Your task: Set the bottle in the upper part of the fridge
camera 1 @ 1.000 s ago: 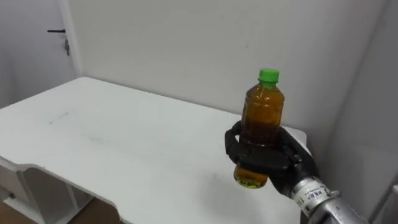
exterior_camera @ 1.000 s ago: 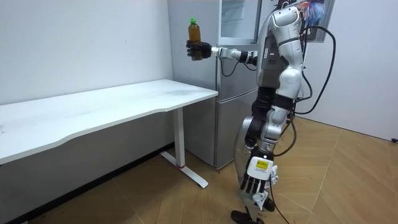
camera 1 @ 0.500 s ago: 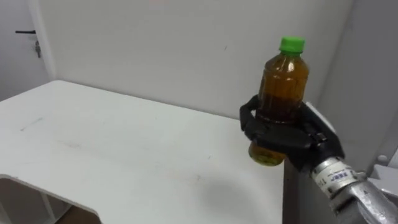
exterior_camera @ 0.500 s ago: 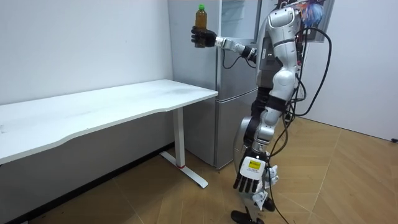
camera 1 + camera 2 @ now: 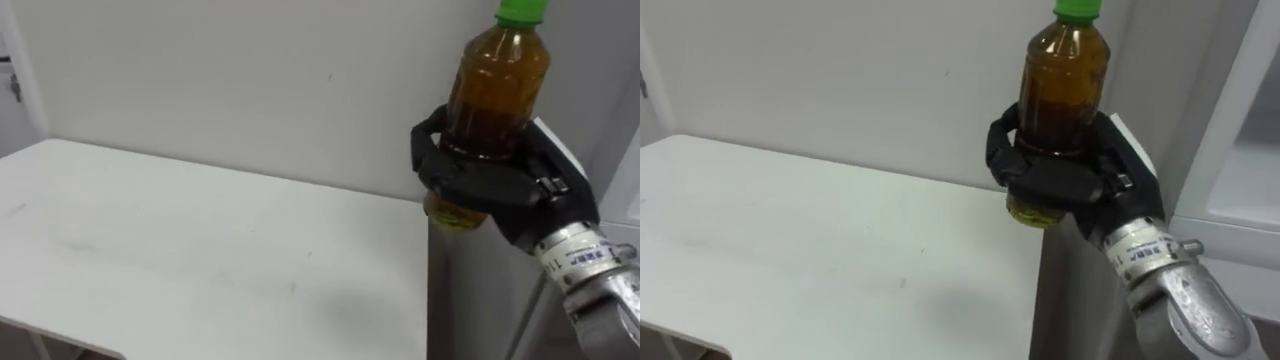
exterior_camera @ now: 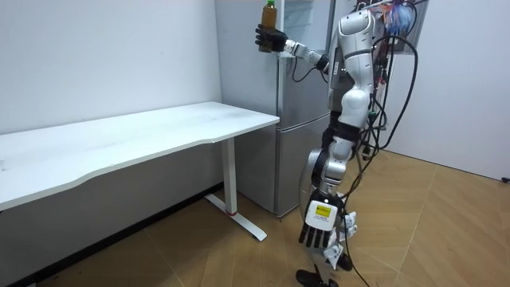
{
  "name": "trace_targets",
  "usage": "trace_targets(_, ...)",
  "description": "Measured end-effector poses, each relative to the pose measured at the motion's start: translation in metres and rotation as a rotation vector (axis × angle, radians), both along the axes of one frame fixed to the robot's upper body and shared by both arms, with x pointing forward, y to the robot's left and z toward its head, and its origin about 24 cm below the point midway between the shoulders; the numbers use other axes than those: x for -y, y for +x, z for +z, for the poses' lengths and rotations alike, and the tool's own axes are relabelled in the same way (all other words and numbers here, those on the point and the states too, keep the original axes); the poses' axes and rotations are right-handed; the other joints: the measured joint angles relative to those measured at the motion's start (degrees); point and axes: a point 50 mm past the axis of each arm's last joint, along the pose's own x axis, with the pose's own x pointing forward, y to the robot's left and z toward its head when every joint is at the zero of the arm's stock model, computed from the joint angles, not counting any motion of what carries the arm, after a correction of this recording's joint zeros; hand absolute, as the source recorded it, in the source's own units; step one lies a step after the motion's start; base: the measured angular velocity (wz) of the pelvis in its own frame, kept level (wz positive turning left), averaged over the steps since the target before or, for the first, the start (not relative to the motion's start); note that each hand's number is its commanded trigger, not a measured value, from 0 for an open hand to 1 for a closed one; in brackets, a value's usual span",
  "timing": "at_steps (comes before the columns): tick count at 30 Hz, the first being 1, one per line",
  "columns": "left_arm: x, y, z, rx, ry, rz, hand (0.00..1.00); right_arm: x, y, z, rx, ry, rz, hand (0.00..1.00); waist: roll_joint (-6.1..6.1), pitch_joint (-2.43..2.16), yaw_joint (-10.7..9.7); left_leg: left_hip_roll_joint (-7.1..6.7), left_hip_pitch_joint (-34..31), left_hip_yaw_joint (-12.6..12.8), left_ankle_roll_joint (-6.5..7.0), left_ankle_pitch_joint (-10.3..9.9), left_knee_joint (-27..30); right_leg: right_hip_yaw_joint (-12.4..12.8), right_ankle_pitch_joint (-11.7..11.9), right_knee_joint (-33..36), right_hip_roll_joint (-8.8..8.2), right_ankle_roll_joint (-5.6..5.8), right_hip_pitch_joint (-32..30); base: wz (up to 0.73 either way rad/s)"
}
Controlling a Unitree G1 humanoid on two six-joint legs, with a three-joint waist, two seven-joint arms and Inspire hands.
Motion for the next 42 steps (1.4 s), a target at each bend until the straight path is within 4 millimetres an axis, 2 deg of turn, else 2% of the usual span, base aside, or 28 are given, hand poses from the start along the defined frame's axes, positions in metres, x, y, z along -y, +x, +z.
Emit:
trace_targets(6, -0.001, 0.006, 0.0, 0.024, 0.003, 0.005, 0.0, 0.003, -0.01, 0.019, 0.08, -0.019, 0.002, 1.0, -0.57, -0.15, -0.4, 0.05, 1.0, 0.6, -0.08, -0.2, -0.1, 1.2, 0.0, 0.0, 0.27, 0.0, 0.2, -0.08)
trace_targets(12, -0.004, -0.009, 0.002, 0.002, 0.014, 0.035, 0.0, 0.004, -0.023, 0.036, 0.169, -0.02, 0.003, 1.0, -0.78, -0.22, -1.7, 0.17, 1.8, 1.1, -0.04, -0.2, -0.6, 2.5, 0.4, -0.1, 0.55, 0.13, 0.2, -0.1)
trace_targets(15, -0.007, -0.017, 0.003, -0.004, 0.025, 0.069, 0.0, 0.014, -0.027, 0.042, 0.195, -0.019, -0.038, 1.0, -0.78, -0.21, -1.7, 0.34, 2.2, 1.8, -0.02, -0.3, -1.1, 2.6, 0.6, -0.1, 0.62, 0.11, 0.3, -0.15)
trace_targets(18, -0.008, -0.027, 0.005, -0.022, 0.028, 0.086, 0.0, 0.027, -0.032, 0.046, 0.214, 0.002, -0.101, 1.0, -0.91, -0.31, -3.0, 0.34, 2.3, 1.8, -0.02, -0.3, -1.0, 2.7, 0.6, -0.1, 0.63, 0.09, 0.3, -0.01)
trace_targets(23, -0.008, -0.034, 0.006, -0.032, 0.03, 0.11, 0.0, 0.05, -0.041, 0.037, 0.188, 0.021, -0.211, 1.0, -0.91, -0.26, -4.4, 0.41, 2.8, 2.0, -0.04, -0.3, -1.1, 3.2, 0.7, -0.1, 0.72, 0.04, 1.0, -0.02)
trace_targets(26, -0.009, -0.035, 0.006, -0.03, 0.031, 0.129, 0.0, 0.058, -0.044, 0.031, 0.164, 0.029, -0.261, 1.0, -0.96, -0.1, -4.7, 0.5, 3.1, 2.0, -0.17, -0.4, -1.1, 4.3, 0.7, -0.1, 1.11, 0.01, 1.1, -0.12)
trace_targets(32, -0.009, -0.036, 0.006, -0.029, 0.03, 0.128, 0.0, 0.074, -0.053, 0.023, 0.133, 0.036, -0.327, 1.0, -1.26, -0.03, -5.5, 0.82, 3.2, 2.1, -0.38, -0.7, -1.1, 4.6, 0.8, -0.1, 1.51, -0.22, 0.6, -0.08)
trace_targets(42, -0.009, -0.042, 0.007, -0.041, 0.033, 0.134, 0.0, 0.087, -0.05, 0.008, 0.061, 0.072, -0.378, 1.0, -1.39, 0.02, -6.3, 0.92, 3.0, 2.1, -0.47, -0.9, -1.1, 5.9, 1.0, -0.9, 1.97, -0.47, 0.0, -0.07)
